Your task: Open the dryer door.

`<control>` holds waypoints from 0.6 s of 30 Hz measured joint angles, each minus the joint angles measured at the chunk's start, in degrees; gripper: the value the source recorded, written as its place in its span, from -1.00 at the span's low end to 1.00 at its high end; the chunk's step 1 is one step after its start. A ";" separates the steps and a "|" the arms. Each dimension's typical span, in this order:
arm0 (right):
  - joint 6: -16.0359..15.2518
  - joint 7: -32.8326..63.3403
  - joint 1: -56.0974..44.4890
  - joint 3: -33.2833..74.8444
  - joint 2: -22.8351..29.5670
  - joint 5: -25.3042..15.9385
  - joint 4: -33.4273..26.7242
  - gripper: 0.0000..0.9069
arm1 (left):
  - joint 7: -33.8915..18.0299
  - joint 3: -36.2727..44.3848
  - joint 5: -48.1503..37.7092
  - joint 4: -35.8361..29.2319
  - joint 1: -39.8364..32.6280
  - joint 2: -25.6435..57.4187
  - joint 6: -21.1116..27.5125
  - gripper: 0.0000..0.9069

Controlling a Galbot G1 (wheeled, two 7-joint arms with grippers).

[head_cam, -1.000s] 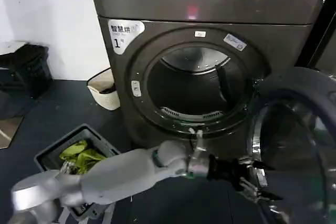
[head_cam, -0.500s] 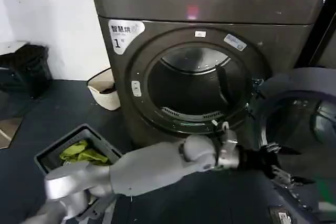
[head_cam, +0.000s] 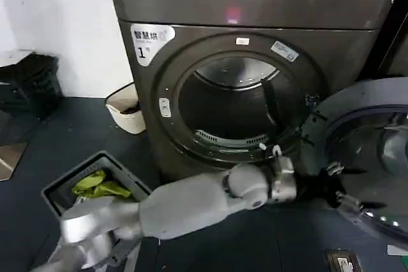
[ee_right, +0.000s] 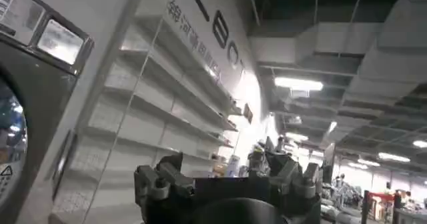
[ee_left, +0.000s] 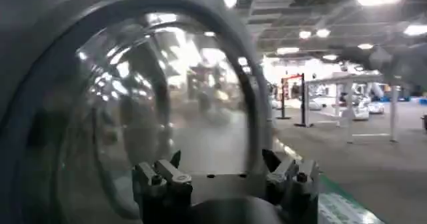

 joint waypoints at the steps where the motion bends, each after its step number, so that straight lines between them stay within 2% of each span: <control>1: 0.00 0.00 0.24 -0.13 -0.19 -0.11 -0.09 1.00 | 0.16 -0.34 0.11 -1.08 0.35 1.46 -0.85 1.00; 5: 0.04 -0.11 1.26 -0.38 -0.99 -0.86 -0.69 1.00 | -1.41 -1.85 0.97 -4.23 1.56 7.56 -3.95 1.00; 7: 0.08 -0.17 1.51 -0.40 -1.26 -1.08 -0.98 1.00 | -3.75 -2.69 0.57 -5.98 2.62 10.31 -4.58 1.00; 12: 0.17 -0.27 2.39 -0.69 -2.02 -1.62 -1.35 1.00 | -5.86 -3.65 1.39 -11.47 5.52 18.18 -5.66 1.00; 16: 0.26 -0.43 3.35 -0.90 -2.58 -2.96 -1.92 1.00 | -7.12 -5.84 0.34 -15.13 7.91 25.70 -3.81 1.00; 18: 0.50 -0.44 3.91 -0.95 -2.72 -3.76 -2.08 1.00 | -9.37 -7.33 0.07 -17.08 9.07 29.93 -3.75 1.00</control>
